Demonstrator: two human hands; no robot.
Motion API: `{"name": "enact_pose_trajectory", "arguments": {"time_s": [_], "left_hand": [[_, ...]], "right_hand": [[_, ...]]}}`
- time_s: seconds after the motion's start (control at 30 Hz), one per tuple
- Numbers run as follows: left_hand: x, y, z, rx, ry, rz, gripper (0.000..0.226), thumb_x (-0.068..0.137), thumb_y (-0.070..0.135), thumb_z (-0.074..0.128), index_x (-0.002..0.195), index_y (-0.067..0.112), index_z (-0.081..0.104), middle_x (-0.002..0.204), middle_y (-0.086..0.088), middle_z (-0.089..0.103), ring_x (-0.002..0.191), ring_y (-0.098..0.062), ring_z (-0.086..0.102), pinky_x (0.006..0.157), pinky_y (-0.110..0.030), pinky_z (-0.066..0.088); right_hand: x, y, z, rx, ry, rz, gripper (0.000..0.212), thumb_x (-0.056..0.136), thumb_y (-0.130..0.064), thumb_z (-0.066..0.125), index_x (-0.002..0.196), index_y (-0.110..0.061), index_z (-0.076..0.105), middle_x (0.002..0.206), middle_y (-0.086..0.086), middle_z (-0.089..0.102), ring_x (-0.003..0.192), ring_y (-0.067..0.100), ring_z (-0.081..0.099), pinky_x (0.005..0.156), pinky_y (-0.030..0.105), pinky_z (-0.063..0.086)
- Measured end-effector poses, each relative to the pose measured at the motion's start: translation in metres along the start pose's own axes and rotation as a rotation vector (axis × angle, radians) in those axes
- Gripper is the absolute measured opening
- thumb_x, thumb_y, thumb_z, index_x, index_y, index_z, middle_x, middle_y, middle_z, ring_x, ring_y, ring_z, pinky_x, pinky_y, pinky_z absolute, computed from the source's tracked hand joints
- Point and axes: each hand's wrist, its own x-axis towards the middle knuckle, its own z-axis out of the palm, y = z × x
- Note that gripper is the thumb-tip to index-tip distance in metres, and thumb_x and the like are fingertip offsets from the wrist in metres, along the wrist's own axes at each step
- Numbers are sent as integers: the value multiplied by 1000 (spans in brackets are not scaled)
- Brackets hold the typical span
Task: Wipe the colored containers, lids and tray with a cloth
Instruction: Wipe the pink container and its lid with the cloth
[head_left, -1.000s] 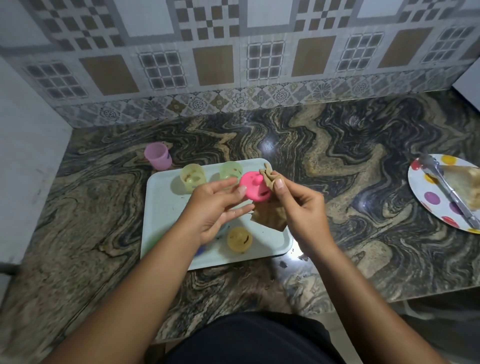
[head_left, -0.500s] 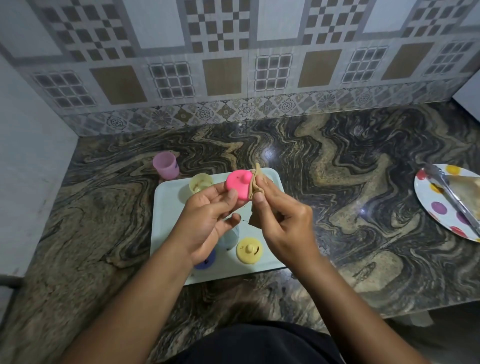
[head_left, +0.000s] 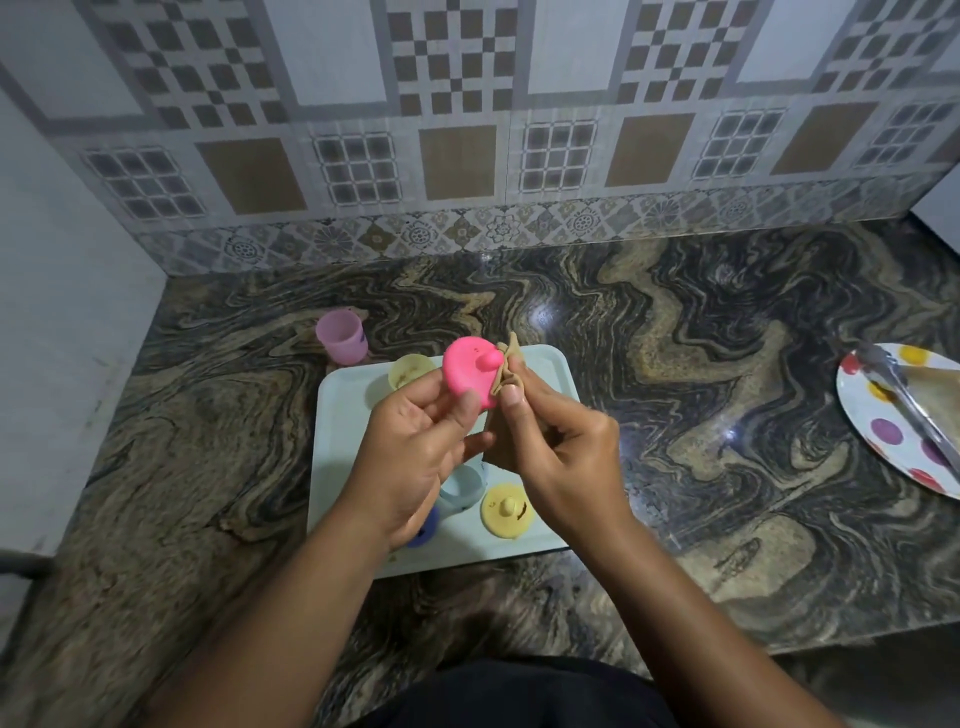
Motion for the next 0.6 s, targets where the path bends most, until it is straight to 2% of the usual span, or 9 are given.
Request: {"name": "enact_pose_trajectory", "arguments": {"time_s": [0.07,0.13,0.17,0.27,0.37,0.47,0.53,0.6], "left_hand": [[0,0,-4,-9,21,-19,32,91,20,57,120,11,68,116,-8,72,105,-15,67,72,-26,55],[0,1,-7,-47,37,-60,30,93,21,55,116,8,69,111,-11,73,95,-13,66,65,-25,52],[0,1,-7,-74,52,-77,29,95,22,53,114,7,69,109,-12,73,91,-13,66,62,-25,50],[1,-1,-5,-133,113,-98,32,99,28,49,117,9,68,112,-12,72,92,-14,67,60,-24,49],[-1,-3,-3,-138,95,-60,37,96,34,49,119,10,65,119,-11,71,104,-16,66,69,-28,50],[-7,-4,-1,-5,21,31,34,93,24,57,123,9,64,122,-11,70,115,-20,65,78,-31,52],[-8,-2,-2,5,23,38,33,91,21,58,122,12,66,118,-10,72,110,-18,66,72,-27,51],[-7,3,-5,-13,3,26,25,96,21,58,114,11,71,109,-12,72,95,-14,66,62,-24,48]], "right_hand": [[3,-4,-3,-3,3,-10,22,98,-33,63,116,-45,67,110,-4,73,76,-8,62,67,20,55],[6,-7,-5,9,-20,7,25,100,-23,64,114,-43,68,104,-5,71,63,-9,59,62,14,48],[6,-6,-4,17,-30,8,27,100,-23,64,112,-46,69,103,-5,71,64,-8,60,62,18,50],[4,-4,-1,1,-38,-5,28,97,-32,62,106,-57,69,100,-7,72,87,-4,61,75,26,56],[3,-1,1,-17,-23,13,24,96,-35,61,115,-47,71,94,-18,63,90,-5,53,84,27,52],[1,-3,2,12,-3,18,26,96,-41,60,120,-47,70,96,-18,66,96,1,59,90,48,60],[0,-5,1,6,9,-19,24,97,-42,60,115,-52,70,106,-10,74,102,8,69,88,51,61],[1,-7,1,26,10,1,23,96,-42,60,115,-48,72,97,-13,74,94,8,69,81,51,62]]}}
